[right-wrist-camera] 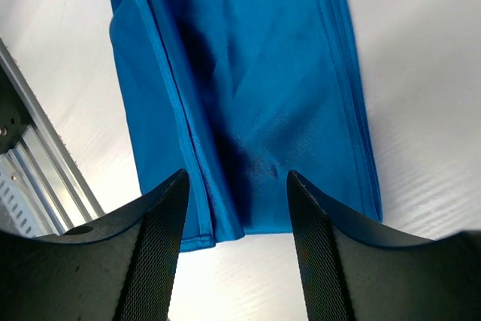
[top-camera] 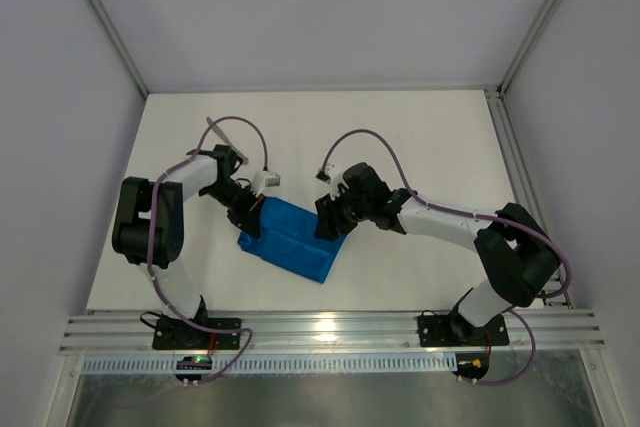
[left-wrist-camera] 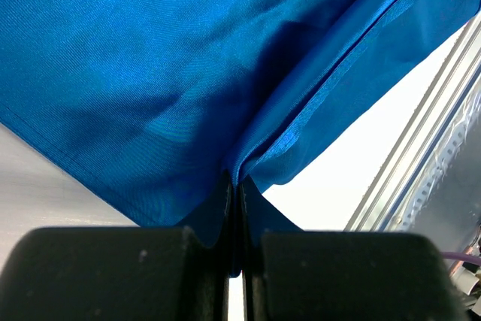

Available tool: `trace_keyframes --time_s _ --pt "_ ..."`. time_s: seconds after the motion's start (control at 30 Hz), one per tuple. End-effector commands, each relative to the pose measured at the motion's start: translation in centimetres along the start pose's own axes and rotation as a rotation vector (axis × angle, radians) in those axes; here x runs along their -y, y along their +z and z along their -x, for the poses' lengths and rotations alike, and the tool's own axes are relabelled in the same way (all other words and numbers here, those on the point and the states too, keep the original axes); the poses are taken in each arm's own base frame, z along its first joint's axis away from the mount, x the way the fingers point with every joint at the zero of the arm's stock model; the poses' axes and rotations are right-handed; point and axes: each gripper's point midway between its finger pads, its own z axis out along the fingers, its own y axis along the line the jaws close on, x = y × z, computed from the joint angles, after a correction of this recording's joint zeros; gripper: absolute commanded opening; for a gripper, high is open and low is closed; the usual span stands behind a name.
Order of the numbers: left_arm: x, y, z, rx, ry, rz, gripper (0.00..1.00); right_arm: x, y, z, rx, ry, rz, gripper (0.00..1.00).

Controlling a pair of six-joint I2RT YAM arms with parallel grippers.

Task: Fold the napkin into a case and place the utensils inside
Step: Smooth out the 2/3-rectangle-folded napkin at the center of the board.

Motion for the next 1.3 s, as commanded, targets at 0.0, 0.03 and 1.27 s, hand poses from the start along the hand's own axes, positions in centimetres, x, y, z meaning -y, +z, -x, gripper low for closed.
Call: trace_keyframes --time_s 0.0,0.03,1.27 --pt "-0.5 -0.6 0.8 0.012 0.023 0.015 0.00 -1.1 1.8 -1.5 -0.048 0.000 0.070 0.59" --pt "-0.4 -0.6 0.7 0.012 0.019 0.013 0.00 -1.3 2.0 -1.7 -0.058 -0.004 0.086 0.59" --pt "-3.4 -4.3 0.0 -0.026 0.086 0.225 0.39 -0.1 3.3 -5.4 -0.196 -0.024 0.077 0.04"
